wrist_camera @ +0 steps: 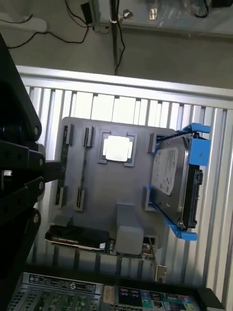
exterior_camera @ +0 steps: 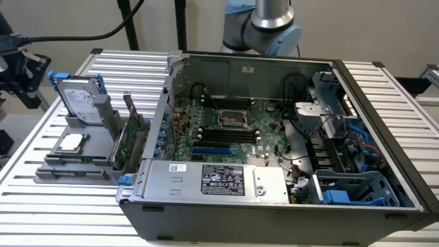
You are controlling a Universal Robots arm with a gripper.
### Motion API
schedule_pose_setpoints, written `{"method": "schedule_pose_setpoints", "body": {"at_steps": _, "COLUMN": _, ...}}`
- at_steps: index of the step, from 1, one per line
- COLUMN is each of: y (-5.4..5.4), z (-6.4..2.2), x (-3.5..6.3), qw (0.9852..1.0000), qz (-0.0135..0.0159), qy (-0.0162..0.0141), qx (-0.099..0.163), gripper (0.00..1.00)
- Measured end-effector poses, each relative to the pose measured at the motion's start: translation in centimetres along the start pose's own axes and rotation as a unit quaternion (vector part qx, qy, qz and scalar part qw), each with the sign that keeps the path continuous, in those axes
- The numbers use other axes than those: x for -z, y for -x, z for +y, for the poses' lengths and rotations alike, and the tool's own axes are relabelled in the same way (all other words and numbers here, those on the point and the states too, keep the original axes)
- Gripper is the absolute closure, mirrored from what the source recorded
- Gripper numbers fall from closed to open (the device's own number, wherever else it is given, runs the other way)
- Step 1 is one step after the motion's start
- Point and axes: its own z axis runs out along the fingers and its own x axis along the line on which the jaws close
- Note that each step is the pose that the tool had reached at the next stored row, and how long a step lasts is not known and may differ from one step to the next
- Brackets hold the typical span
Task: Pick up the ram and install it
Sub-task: 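Pick up the ram and move it above insertion slot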
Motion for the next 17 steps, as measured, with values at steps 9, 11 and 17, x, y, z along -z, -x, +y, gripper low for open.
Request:
{"method": "schedule_pose_setpoints", "body": {"at_steps": 9, "y": 0.00, "z": -0.02, "x": -0.34, "qw": 0.9967, "qz": 0.0050, "qy": 0.0011, "qx": 0.081, "gripper": 1.00}}
{"method": "schedule_pose_setpoints", "body": {"at_steps": 11, "y": 0.00, "z": -0.02, "x": -0.41, "qw": 0.9950, "qz": 0.0062, "qy": 0.0013, "qx": 0.099, "gripper": 1.00}}
{"method": "schedule_pose_setpoints", "body": {"at_steps": 17, "y": -0.01, "z": -0.03, "x": -0.61, "qw": 0.9881, "qz": 0.0094, "qy": 0.0019, "qx": 0.154, "gripper": 1.00}}
